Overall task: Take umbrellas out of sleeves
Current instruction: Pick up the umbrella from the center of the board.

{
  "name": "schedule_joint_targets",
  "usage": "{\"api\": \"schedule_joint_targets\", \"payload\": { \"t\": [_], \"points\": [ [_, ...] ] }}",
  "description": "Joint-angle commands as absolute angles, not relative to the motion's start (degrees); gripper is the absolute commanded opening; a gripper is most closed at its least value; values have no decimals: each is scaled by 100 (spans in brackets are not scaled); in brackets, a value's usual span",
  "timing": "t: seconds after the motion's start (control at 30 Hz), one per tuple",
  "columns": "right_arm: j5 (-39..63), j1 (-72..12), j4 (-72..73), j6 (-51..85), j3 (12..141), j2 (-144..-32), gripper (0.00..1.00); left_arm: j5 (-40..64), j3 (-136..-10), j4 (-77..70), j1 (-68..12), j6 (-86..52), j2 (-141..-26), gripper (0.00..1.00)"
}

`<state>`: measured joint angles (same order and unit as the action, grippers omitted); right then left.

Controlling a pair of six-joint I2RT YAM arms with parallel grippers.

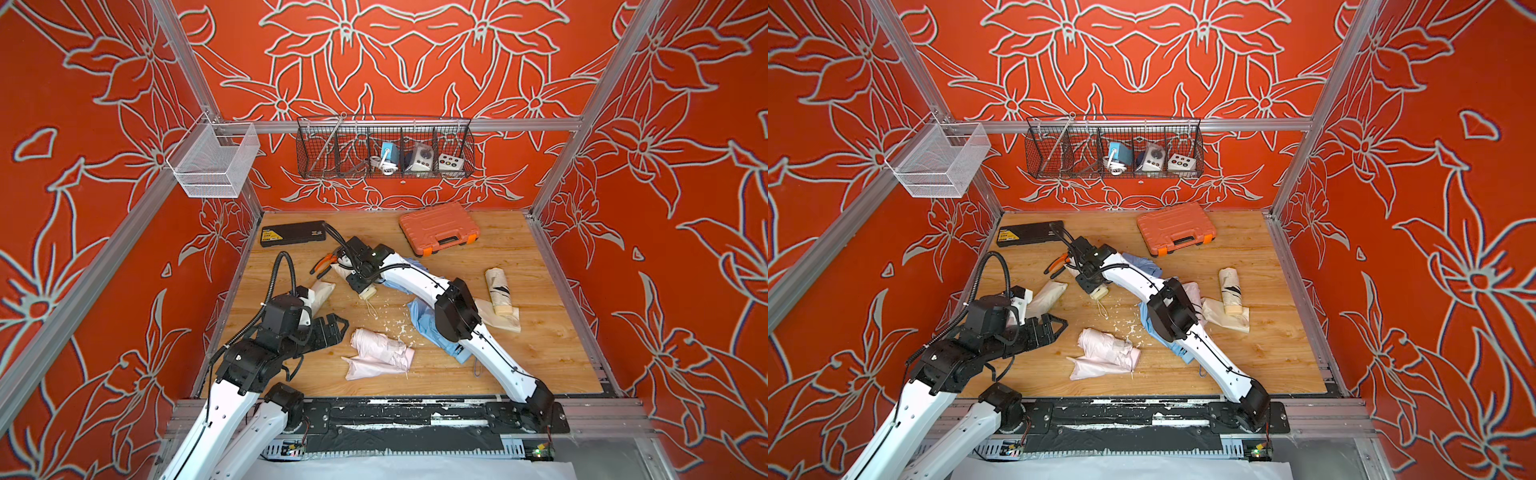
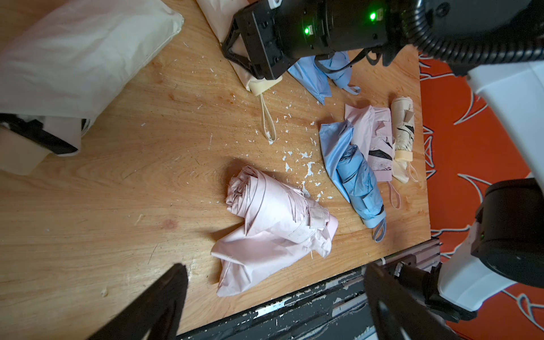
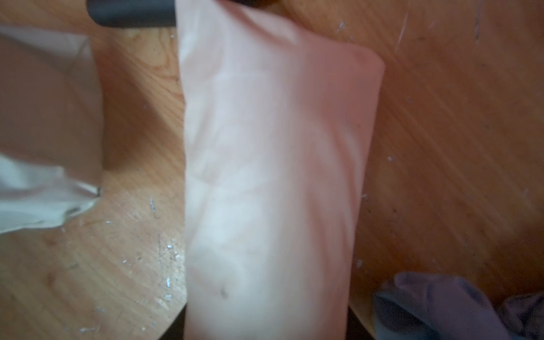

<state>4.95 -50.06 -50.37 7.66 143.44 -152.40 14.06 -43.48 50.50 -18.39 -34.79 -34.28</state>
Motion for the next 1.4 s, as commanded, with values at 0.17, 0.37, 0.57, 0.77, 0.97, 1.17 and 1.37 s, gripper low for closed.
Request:
{"api": "schedule_joint_targets", "payload": {
  "t": [0.17,0.37,0.57,0.77,0.97,1.17,1.37],
  "points": [
    [1186,-4872,-4707,994,14156,-14478,44,1569,-4371,4823,-1853,-3434,-3504,93],
    [1548,-4793,-4674,942,13642,-13588,42,1949,-4425,4263,-1846,-3364,-3874,93],
    [1509,-4588,-4737,1020,12500,-12197,41,2747,-4434,3239,-1846,-3423,-4352,93],
    [1276,-4295,-5106,1026,11058,-10671,40,3987,-4237,1450,-1854,-4083,-4846,93],
    [1008,-4017,-5769,1213,9848,-9389,40,5039,-4127,-197,-2022,-4721,-5768,97],
    [875,-3977,-6405,1324,9208,-8585,39,6601,-4445,-708,-2065,-4636,-7002,98],
    [1108,-4013,-6618,1306,8862,-8200,38,6930,-4834,-332,-1819,-4289,-7467,98]
  ]
}}
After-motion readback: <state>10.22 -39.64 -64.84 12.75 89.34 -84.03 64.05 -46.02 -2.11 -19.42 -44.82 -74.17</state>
